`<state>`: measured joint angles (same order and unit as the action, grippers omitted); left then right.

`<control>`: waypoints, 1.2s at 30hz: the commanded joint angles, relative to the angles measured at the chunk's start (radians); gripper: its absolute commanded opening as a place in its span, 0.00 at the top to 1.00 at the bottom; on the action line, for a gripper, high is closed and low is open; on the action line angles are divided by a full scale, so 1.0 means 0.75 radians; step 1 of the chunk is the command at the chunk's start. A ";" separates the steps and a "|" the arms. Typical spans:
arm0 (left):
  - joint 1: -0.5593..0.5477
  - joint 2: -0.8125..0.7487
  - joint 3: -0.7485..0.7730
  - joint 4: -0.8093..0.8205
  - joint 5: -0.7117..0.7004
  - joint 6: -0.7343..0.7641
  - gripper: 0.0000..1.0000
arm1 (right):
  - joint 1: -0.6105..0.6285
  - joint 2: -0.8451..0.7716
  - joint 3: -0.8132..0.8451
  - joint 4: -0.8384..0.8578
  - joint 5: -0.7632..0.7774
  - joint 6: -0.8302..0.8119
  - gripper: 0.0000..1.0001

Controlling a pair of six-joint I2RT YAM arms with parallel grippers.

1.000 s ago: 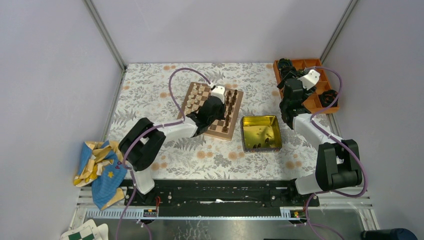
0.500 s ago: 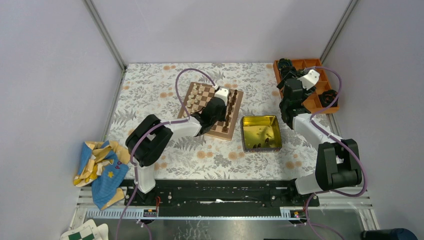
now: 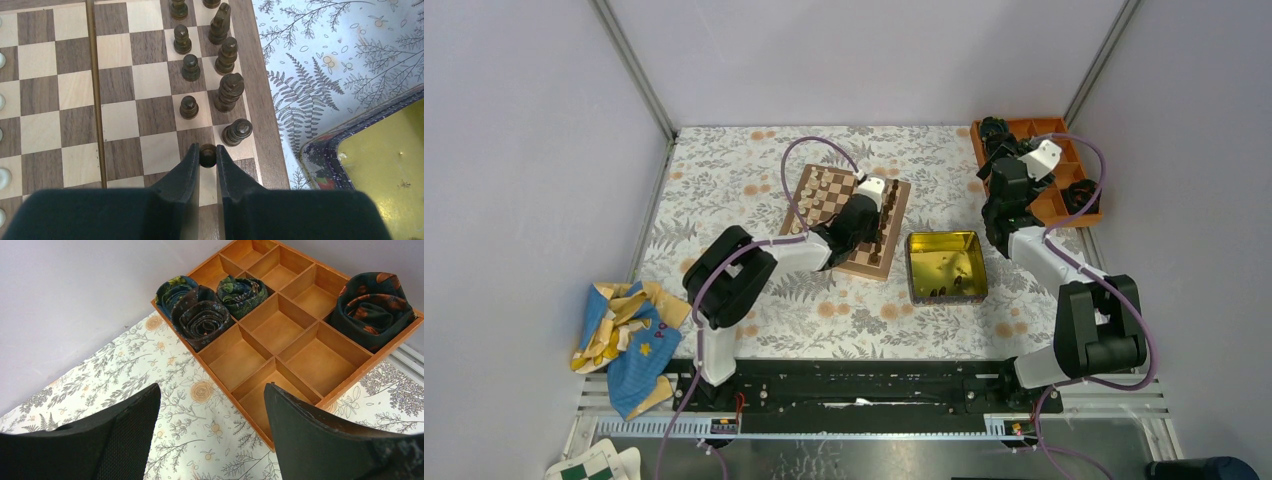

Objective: Set up the chess pieces on the board
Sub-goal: Place the chess piece on the chessboard.

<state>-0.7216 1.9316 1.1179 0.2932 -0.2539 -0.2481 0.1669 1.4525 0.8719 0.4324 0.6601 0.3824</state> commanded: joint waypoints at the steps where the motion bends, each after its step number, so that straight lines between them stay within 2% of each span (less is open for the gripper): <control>1: 0.011 0.020 0.040 0.057 -0.040 0.028 1.00 | -0.009 0.008 0.003 0.071 -0.005 0.008 0.18; 24: 0.038 0.058 0.063 0.061 -0.038 0.015 1.00 | -0.008 0.038 0.009 0.078 -0.009 0.006 0.18; 36: 0.040 0.057 0.050 0.061 -0.048 -0.001 0.81 | -0.008 0.045 0.009 0.078 -0.012 0.008 0.18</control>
<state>-0.6998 1.9644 1.1347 0.2943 -0.2615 -0.2481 0.1669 1.4830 0.8719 0.4397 0.6598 0.3824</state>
